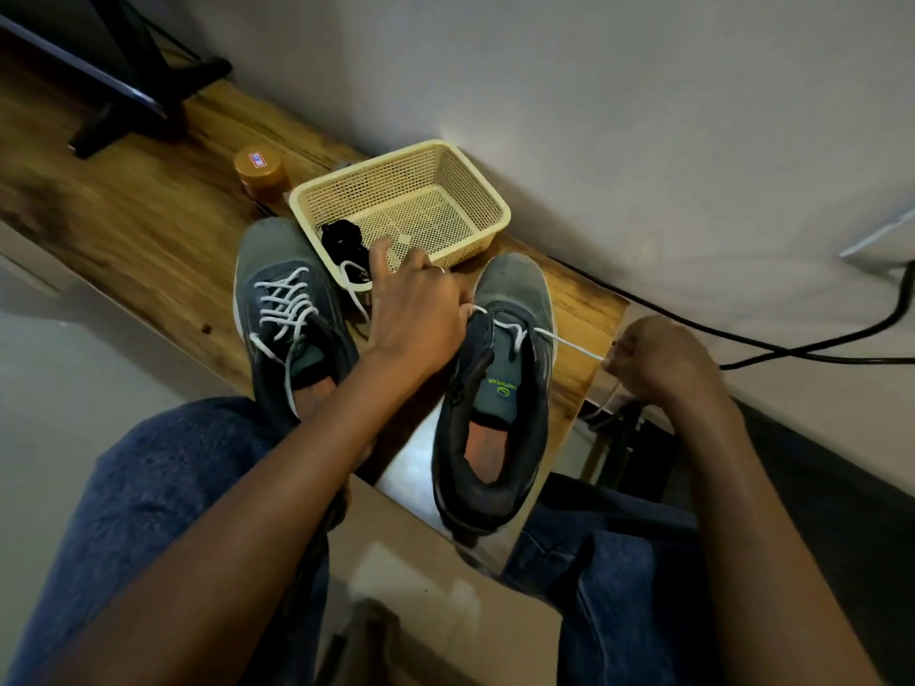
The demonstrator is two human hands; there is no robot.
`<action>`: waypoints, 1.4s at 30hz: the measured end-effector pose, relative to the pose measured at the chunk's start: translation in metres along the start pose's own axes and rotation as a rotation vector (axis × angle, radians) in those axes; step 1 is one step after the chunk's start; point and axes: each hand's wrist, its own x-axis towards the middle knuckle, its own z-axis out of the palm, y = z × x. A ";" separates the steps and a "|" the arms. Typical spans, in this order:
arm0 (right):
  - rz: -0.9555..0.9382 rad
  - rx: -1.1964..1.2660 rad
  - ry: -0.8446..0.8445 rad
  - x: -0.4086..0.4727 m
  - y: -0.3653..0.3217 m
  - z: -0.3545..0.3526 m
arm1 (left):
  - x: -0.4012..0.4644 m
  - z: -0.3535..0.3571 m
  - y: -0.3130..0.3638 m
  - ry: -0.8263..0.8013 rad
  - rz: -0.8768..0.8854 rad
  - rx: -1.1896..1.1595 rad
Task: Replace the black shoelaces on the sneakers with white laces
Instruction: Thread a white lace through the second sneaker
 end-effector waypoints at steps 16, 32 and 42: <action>-0.065 0.000 0.110 -0.001 -0.013 0.006 | 0.005 0.000 -0.002 -0.030 -0.163 -0.309; -0.203 1.040 0.155 -0.027 -0.009 -0.035 | 0.010 -0.047 -0.034 0.051 -0.272 -0.667; -0.331 1.249 0.176 -0.091 -0.004 -0.067 | -0.014 -0.124 -0.040 0.186 -0.204 -0.683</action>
